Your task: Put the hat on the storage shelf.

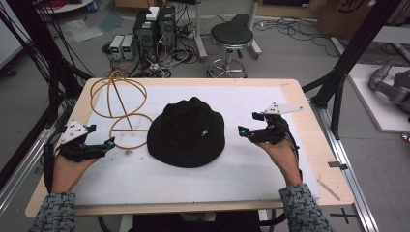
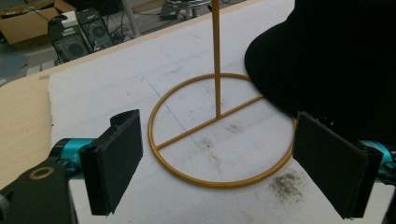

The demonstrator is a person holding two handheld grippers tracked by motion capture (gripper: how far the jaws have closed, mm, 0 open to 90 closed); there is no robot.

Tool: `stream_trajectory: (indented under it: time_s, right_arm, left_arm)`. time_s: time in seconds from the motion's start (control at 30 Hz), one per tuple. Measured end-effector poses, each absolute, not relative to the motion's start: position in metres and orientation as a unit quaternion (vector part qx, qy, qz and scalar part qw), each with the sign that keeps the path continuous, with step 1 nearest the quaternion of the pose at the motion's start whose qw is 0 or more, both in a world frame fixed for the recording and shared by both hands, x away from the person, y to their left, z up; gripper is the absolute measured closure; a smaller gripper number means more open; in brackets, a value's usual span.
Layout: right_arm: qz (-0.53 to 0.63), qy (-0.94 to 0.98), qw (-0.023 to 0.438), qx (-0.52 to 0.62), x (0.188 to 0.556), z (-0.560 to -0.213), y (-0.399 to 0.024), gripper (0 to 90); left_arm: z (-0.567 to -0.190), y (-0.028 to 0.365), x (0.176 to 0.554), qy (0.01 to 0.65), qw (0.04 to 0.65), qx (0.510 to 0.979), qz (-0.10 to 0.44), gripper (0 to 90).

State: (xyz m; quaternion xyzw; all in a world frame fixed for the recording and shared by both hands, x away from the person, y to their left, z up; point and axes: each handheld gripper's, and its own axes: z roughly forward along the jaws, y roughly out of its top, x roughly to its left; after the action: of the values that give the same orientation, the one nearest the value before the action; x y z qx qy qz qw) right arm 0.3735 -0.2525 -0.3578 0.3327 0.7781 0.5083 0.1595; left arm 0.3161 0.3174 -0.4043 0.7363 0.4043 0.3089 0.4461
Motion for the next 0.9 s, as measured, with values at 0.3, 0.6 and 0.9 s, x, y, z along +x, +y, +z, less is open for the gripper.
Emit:
stream_trajectory:
  time_s: [0.3,0.6,0.9]
  right_arm:
    - [0.526,0.779,0.151,0.304,0.39,-0.339,-0.221,16.9]
    - [0.54,0.779,0.146,0.284,0.4,-0.327,-0.197,18.2]
    - [0.553,0.779,0.131,0.263,0.412,-0.309,-0.174,18.2]
  left_arm:
    - [-0.403,0.316,0.32,0.404,0.45,0.735,0.308,16.7]
    - [-0.401,0.323,0.319,0.408,0.451,0.729,0.314,16.7]
    - [-0.402,0.32,0.319,0.403,0.45,0.734,0.31,16.8]
